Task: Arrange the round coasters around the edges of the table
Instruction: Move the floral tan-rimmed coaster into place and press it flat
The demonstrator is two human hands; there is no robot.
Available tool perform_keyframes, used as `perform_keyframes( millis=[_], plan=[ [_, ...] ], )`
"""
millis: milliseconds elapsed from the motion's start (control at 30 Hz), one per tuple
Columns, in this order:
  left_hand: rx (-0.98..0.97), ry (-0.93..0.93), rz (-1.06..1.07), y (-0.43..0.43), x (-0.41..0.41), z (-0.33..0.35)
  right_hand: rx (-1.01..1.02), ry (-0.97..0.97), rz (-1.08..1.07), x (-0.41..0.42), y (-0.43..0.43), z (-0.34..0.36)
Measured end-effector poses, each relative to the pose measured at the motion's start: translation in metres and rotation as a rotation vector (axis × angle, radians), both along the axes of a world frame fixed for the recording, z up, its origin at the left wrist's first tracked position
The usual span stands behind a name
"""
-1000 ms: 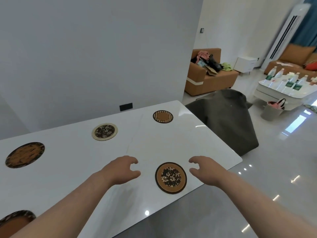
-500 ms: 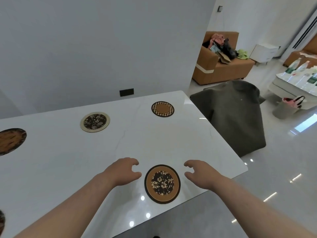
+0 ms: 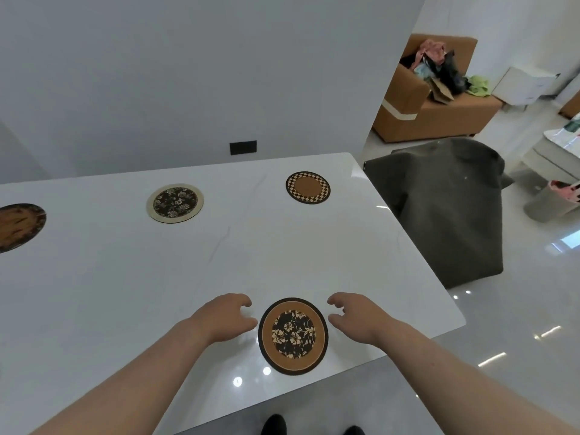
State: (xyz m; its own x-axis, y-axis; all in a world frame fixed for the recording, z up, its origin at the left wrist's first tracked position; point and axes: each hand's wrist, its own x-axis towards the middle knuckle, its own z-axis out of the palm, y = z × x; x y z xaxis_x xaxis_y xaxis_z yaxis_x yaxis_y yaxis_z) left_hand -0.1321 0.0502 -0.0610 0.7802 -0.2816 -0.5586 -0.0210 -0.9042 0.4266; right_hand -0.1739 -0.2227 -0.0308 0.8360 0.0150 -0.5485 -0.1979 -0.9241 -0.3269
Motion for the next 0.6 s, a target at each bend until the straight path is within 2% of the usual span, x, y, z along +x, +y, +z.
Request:
perform_keyframes(
  millis=[167,300,467,600],
  plan=[
    [0.068,-0.009,-0.042,-0.003,-0.005,-0.017,-0.013,0.029,0.048,0.010,0.002,-0.020],
    [0.042,0.040,0.033,-0.014,-0.016,-0.033,0.010,0.058,0.052,0.012,0.003,-0.037],
    [-0.149,0.117,0.314,-0.032,-0.030,-0.049,0.083,0.079,-0.052,0.012,0.001,-0.065],
    [-0.294,0.197,0.551,-0.042,-0.036,-0.057,0.198,0.070,-0.283,0.014,0.000,-0.074]
  ],
)
